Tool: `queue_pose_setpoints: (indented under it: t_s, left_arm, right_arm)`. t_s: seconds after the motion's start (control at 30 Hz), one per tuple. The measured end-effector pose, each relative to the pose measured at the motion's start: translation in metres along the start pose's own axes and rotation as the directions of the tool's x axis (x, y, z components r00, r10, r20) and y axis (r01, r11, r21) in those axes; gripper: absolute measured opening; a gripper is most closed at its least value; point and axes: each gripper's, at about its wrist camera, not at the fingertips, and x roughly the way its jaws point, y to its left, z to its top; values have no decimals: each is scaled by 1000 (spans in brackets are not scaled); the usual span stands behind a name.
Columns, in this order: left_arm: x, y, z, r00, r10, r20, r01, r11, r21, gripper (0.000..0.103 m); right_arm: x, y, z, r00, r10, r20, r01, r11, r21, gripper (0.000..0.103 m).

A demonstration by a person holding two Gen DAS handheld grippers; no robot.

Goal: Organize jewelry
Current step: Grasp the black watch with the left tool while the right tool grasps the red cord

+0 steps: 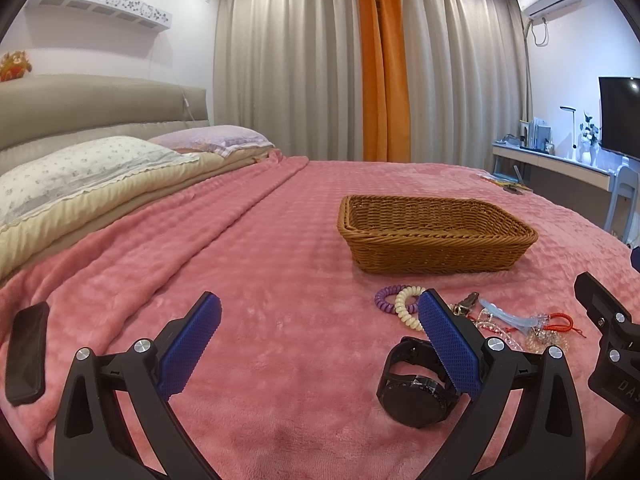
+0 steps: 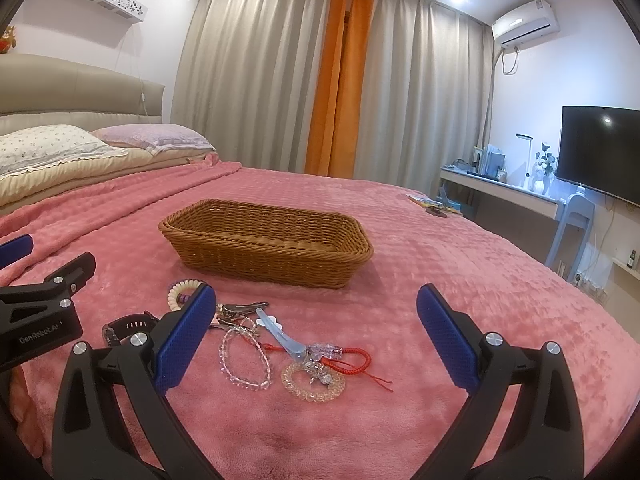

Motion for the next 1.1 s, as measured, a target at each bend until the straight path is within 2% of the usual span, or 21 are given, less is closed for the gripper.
queue_pose_setpoints:
  t_s: [0.07,0.13,0.2,0.33,0.43,0.5,0.53,0.57,0.6,0.67,0.73,0.77,0.8,0.9,0.97,1.1]
  left_arm:
    - [4,7,3,999,-28,-25,27,999,-27,96]
    - [10,25,10,992,-102,-70,95,991,-93,96]
    - [17,46,16,977,-186,-103,169,973,-155,96]
    - [30,68,23,947,-259,-187,222,954,-200,95]
    - [38,61,21,927,-282,-248,242,954,-180,89]
    - [48,49,18,900,-300,-316,265,953,-149,80]
    - [56,42,16,878,-313,-362,281,950,-138,77]
    - [62,37,14,854,-329,-402,301,944,-133,67]
    - [67,36,14,840,-339,-424,312,941,-133,61]
    - [78,32,12,804,-364,-469,337,930,-143,58]
    - [86,31,9,769,-398,-500,363,916,-172,49]
    - [91,29,8,741,-429,-517,386,902,-196,40]
    - [94,29,8,728,-441,-525,394,896,-206,36]
    - [104,25,8,687,-470,-554,423,879,-221,36]
    - [109,22,9,656,-492,-573,446,864,-232,34]
    - [115,14,7,617,-515,-594,479,845,-235,32]
  right_arm:
    - [1,-1,0,1000,-4,-3,4,1000,6,95]
    - [2,-3,0,1000,-10,-12,10,1000,13,95]
    - [4,-6,0,999,-27,-25,28,999,19,95]
    - [7,-9,1,999,-24,-47,25,999,22,92]
    - [11,-13,6,997,-12,-73,14,1000,25,86]
    - [16,-19,10,994,3,-106,1,999,35,82]
    - [19,-22,13,993,7,-122,-2,999,39,80]
    - [23,-30,17,989,15,-144,-9,999,44,78]
    - [26,-36,21,987,22,-157,-14,999,47,75]
    - [32,-53,29,983,31,-181,-21,998,54,72]
    - [39,-69,35,976,53,-210,-40,997,65,67]
    - [42,-74,37,972,65,-225,-51,996,69,66]
    - [47,-80,38,967,70,-243,-54,996,75,61]
    - [60,-88,34,950,90,-300,-70,994,79,50]
    - [69,-86,25,931,107,-349,-84,993,80,46]
    - [83,-77,2,893,141,-427,-117,990,81,37]
